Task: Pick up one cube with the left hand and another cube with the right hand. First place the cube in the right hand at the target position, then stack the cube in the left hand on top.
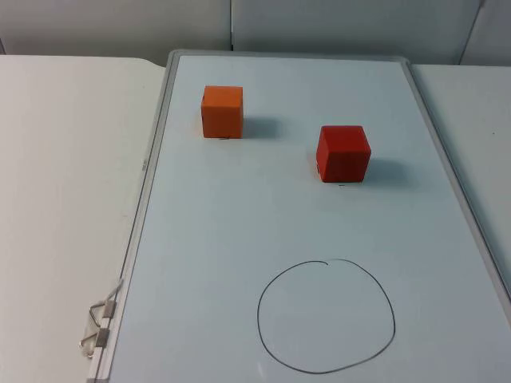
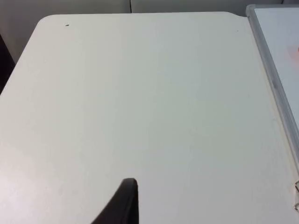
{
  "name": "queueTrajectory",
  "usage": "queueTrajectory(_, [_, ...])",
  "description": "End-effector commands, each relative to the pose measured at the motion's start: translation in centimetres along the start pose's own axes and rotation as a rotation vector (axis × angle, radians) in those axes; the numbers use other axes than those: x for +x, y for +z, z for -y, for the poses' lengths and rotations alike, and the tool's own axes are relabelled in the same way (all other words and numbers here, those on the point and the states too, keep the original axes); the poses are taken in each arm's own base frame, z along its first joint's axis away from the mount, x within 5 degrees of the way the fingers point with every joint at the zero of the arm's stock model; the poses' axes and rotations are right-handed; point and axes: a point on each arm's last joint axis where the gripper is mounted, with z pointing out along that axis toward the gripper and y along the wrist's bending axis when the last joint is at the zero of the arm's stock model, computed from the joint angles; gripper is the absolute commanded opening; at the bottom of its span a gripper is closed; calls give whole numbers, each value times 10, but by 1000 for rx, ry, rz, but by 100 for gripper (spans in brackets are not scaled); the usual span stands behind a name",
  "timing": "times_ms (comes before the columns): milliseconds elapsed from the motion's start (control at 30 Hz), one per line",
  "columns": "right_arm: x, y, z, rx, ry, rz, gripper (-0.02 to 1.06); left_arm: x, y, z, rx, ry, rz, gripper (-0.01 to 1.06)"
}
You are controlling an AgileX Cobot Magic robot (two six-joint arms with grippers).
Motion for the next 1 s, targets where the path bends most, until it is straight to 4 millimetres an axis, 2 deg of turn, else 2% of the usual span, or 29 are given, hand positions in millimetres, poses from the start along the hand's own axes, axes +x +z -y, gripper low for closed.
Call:
queueTrajectory(0, [1,1,0,-3,-5,5,104,-2,-2,1,6,-10,25,105])
queueTrajectory(133, [1,1,0,-3,-5,5,104,-14,-13,3,32,-25,102,105])
queueTrajectory(200, [1,1,0,-3,-5,5,104,-27,-17,3,41,-30,124,105])
queueTrajectory(300, [1,1,0,-3,-5,5,104,-53,-19,4,49,-36,164,105])
queueTrajectory(333, [1,1,0,-3,-5,5,104,-53,-19,4,49,-36,164,105])
queueTrajectory(467, [1,1,0,-3,-5,5,104,-94,-18,7,81,-15,245,104])
queueTrajectory(500, [1,1,0,-3,-5,5,104,-94,-18,7,81,-15,245,104])
queueTrajectory(533, [1,1,0,-3,-5,5,104,-105,-17,8,96,-6,269,104])
queueTrajectory(633, [1,1,0,-3,-5,5,104,-135,-11,13,146,0,325,104])
queueTrajectory(667, [1,1,0,-3,-5,5,104,-135,-11,13,146,0,325,104])
queueTrajectory(800, [1,1,0,-3,-5,5,104,-176,9,19,216,16,345,104])
queueTrajectory(833, [1,1,0,-3,-5,5,104,-176,9,19,216,16,345,104])
queueTrajectory(967, [1,1,0,-3,-5,5,104,-210,37,26,281,41,316,104])
